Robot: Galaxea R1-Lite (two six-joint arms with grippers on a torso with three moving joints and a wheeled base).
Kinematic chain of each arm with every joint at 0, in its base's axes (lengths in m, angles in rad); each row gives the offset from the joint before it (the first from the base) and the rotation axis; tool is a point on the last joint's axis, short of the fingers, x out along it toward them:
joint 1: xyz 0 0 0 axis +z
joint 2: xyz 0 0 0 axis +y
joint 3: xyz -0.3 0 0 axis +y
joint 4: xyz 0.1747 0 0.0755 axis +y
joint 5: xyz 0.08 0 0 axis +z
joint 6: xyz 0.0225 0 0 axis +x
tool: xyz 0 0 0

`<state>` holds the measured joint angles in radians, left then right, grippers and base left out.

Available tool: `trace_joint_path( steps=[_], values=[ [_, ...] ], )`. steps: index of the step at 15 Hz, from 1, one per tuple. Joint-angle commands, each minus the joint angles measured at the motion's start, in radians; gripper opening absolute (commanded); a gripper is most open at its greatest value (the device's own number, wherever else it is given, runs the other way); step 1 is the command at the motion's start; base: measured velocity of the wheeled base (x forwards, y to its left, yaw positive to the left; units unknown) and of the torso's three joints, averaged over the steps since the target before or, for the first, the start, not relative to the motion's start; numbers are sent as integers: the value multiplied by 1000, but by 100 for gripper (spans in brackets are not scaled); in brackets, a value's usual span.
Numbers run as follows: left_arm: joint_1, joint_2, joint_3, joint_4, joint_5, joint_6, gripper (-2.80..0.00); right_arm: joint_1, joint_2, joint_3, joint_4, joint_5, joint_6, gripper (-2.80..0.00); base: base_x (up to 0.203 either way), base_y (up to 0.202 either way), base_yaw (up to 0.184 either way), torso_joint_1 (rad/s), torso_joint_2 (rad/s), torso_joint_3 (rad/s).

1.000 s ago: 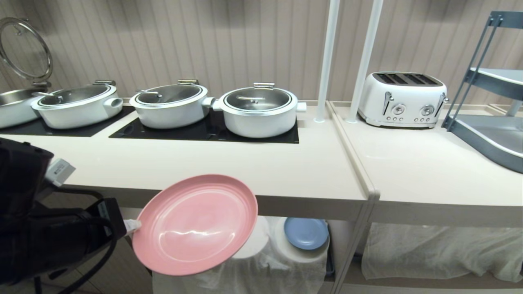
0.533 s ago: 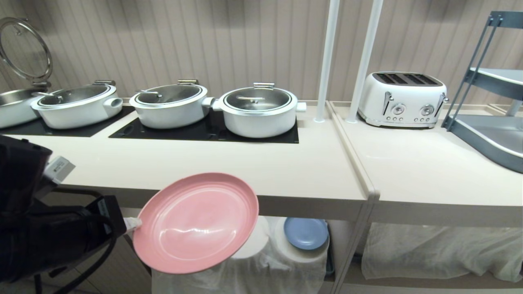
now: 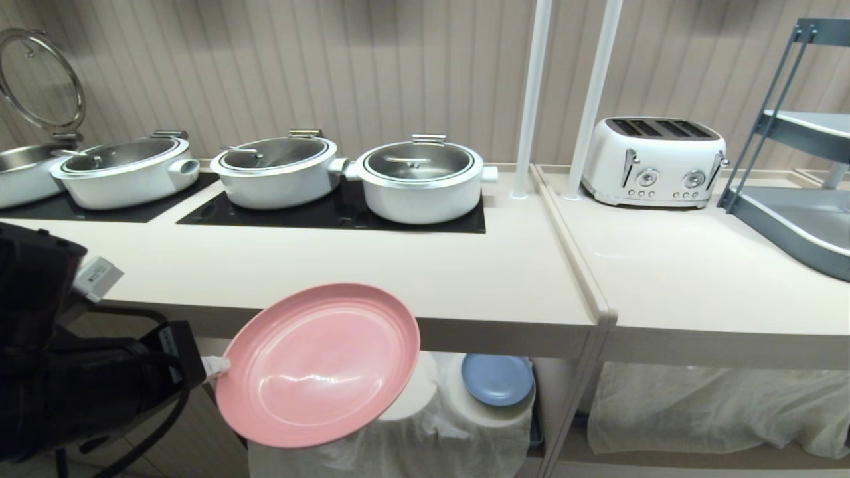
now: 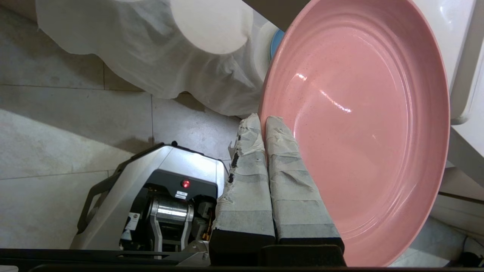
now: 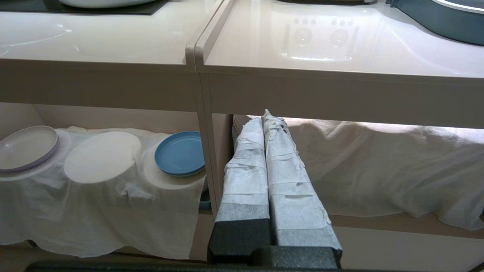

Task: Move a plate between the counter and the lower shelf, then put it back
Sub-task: Put the plate

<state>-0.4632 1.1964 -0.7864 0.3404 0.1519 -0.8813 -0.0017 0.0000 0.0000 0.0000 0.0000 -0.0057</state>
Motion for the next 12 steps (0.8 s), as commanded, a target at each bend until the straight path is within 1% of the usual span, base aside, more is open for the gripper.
trace_joint_path(
  steps=[1,8,9,12],
  values=[
    [0,0,-4,2,0,-5,-280,0,0,0,0,0,0,-280,0,0,0,0,0,0],
    [0,0,-2,2,1,-5,-280,0,0,0,0,0,0,-280,0,0,0,0,0,0],
    [0,0,-2,2,0,-5,-280,0,0,0,0,0,0,-280,1,117,3,4,2,2],
    [0,2,-5,2,1,-5,-280,0,0,0,0,0,-1,-280,0,193,0,1,0,-1]
  ],
)
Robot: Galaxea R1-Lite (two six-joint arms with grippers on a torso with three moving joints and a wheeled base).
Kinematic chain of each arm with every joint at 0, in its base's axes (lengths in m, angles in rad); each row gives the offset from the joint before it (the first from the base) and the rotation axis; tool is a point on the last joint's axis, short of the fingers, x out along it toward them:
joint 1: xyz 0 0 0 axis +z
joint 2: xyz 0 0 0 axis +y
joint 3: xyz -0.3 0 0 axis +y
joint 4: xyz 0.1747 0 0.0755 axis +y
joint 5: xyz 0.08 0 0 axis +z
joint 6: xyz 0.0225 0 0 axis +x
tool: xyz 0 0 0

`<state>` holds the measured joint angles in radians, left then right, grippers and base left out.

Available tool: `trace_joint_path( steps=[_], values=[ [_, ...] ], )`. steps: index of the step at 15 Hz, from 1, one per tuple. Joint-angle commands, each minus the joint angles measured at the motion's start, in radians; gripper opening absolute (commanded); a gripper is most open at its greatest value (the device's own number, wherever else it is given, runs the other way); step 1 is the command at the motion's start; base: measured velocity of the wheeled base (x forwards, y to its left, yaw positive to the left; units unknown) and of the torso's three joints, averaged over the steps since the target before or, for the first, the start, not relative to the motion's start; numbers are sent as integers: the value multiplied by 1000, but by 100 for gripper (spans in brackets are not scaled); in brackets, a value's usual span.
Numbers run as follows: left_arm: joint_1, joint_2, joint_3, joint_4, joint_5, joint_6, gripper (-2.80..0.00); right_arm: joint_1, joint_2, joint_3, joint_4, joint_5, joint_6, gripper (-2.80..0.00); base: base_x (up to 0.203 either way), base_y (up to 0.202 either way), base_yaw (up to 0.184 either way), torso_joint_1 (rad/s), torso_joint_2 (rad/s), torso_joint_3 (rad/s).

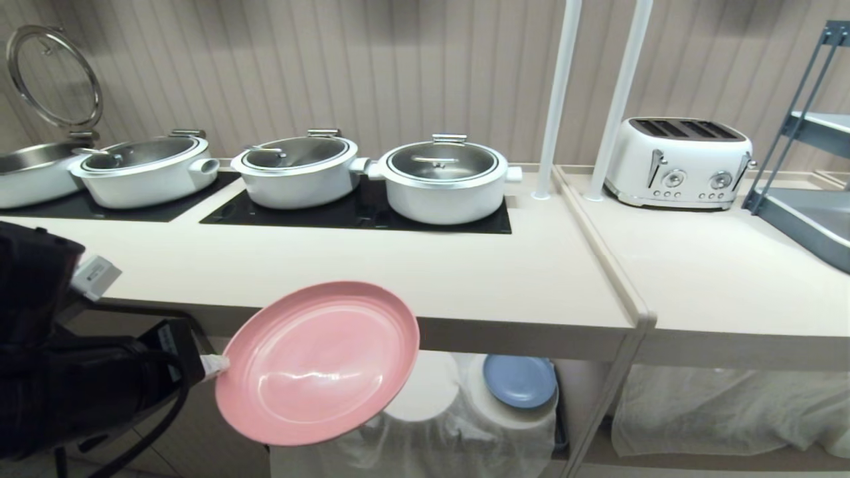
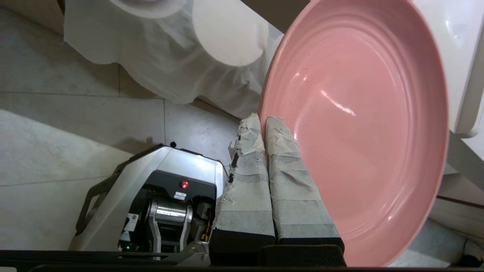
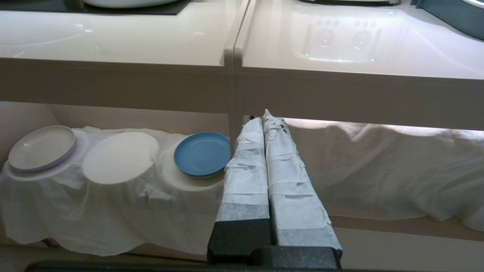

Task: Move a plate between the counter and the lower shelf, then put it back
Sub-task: Put the plate

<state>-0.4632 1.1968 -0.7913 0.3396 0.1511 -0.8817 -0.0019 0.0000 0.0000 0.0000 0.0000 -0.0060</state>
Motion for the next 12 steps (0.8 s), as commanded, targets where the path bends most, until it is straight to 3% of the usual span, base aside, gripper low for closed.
trace_joint_path(
  steps=[1,12],
  values=[
    [0,1,0,3,1,-5,-280,0,0,0,0,0,0,-280,0,199,-5,2,7,2],
    [1,9,-2,3,1,-6,-280,0,0,0,0,0,0,-280,0,196,-1,4,3,2]
  ],
)
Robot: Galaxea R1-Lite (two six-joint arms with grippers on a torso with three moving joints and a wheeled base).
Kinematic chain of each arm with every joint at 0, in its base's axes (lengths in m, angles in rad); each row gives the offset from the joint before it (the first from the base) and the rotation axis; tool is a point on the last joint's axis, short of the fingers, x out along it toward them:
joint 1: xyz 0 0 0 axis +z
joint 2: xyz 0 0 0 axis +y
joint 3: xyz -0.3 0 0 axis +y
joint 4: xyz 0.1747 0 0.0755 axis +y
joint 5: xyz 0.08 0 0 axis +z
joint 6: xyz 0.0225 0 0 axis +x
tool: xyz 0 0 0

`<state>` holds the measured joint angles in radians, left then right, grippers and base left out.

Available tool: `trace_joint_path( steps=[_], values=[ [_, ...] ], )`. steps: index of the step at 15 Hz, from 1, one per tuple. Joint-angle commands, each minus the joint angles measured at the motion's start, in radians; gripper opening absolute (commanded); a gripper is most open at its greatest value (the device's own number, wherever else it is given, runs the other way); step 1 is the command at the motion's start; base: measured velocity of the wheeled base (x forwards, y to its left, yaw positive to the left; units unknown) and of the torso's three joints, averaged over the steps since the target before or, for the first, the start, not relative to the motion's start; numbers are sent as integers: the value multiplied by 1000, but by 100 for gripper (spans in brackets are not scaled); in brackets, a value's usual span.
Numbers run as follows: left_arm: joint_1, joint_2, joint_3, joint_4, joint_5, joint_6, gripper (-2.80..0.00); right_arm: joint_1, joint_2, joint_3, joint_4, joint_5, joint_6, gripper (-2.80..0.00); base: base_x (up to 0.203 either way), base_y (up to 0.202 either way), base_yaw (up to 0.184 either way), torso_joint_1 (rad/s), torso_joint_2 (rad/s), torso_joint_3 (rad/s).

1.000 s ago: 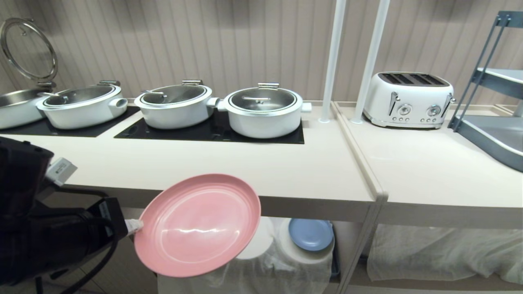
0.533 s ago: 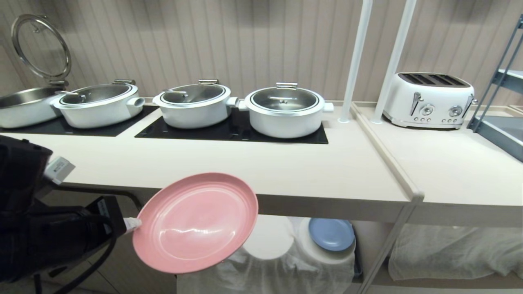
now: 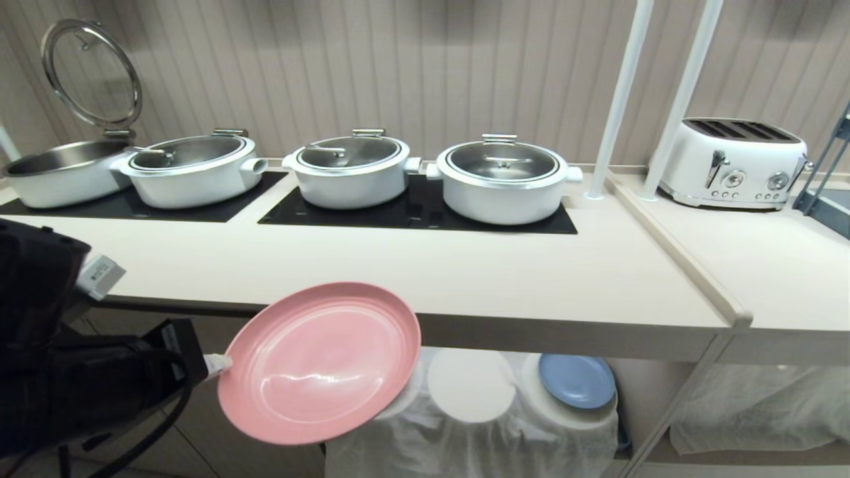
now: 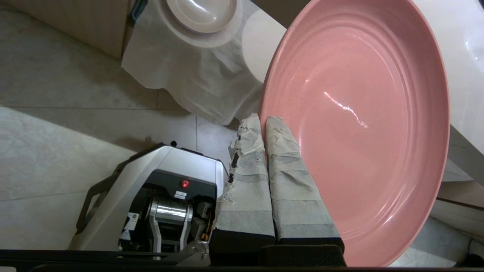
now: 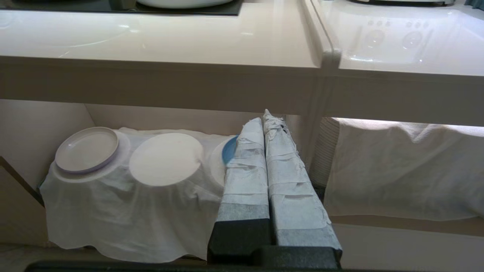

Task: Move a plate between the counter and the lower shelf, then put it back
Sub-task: Put the plate

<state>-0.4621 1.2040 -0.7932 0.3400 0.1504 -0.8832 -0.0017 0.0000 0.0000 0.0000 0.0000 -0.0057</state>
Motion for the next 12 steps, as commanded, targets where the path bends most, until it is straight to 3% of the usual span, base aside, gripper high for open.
trace_joint_path(
  steps=[1,12],
  values=[
    [0,2,0,2,1,-5,-280,0,0,0,0,0,-2,-280,0,191,-1,5,7,2],
    [0,9,0,1,0,-5,-280,0,0,0,0,0,0,-280,0,195,0,2,3,2]
  ],
)
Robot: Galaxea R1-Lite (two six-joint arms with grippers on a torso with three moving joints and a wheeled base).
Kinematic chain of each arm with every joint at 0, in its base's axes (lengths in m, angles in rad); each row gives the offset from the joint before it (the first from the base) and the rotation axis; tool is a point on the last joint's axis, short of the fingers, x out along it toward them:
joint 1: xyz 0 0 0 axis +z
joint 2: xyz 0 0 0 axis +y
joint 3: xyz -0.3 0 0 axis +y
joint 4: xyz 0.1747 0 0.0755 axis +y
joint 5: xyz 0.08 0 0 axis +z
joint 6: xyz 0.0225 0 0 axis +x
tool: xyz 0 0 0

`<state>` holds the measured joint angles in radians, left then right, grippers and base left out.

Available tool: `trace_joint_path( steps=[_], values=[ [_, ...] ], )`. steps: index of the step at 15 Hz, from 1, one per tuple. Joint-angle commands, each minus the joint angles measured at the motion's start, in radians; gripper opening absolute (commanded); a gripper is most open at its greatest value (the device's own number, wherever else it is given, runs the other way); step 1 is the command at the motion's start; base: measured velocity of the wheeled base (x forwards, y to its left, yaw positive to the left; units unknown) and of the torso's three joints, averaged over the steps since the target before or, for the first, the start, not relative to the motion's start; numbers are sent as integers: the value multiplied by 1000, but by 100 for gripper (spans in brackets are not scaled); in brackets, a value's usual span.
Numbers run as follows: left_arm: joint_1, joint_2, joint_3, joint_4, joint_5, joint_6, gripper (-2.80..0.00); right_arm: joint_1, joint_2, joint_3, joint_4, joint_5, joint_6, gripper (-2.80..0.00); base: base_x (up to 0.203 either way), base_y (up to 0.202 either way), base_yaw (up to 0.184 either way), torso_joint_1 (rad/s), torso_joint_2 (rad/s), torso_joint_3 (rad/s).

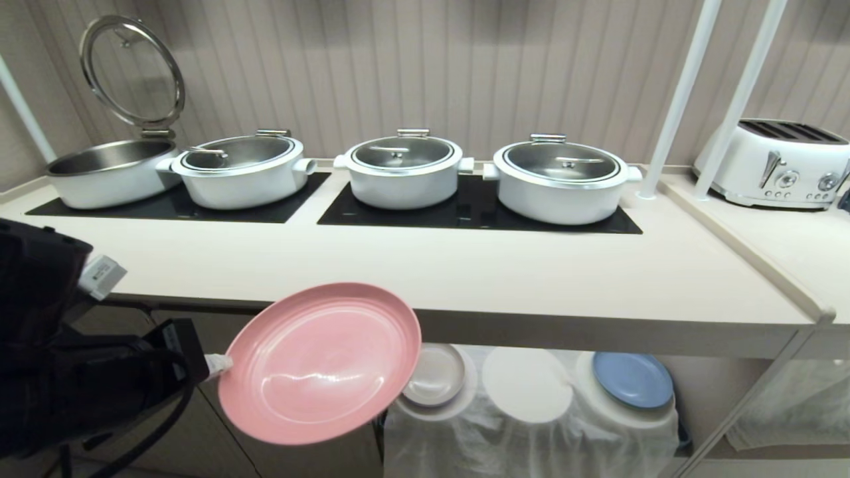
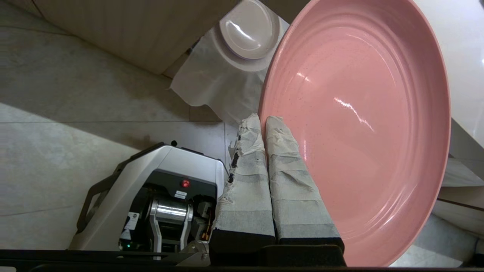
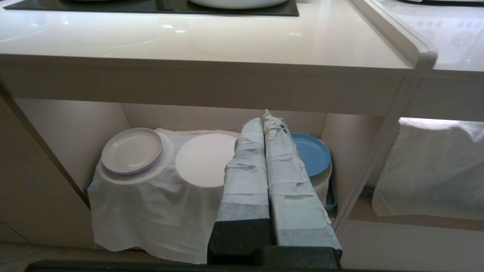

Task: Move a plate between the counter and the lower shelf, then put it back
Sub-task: Put the plate

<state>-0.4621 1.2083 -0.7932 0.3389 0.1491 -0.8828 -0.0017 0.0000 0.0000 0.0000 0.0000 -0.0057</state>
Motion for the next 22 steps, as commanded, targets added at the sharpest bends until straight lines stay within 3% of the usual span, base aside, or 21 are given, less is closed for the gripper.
trace_joint_path(
  steps=[1,10,22],
  values=[
    [0,5,0,2,1,-5,-280,0,0,0,0,0,-1,-280,0,196,-2,1,3,4],
    [-1,4,-3,2,3,-5,-280,0,0,0,0,0,-2,-280,0,181,-1,1,4,3],
    [-1,0,-19,3,7,-1,-280,0,0,0,0,0,-2,-280,0,0,0,0,0,0]
  ],
)
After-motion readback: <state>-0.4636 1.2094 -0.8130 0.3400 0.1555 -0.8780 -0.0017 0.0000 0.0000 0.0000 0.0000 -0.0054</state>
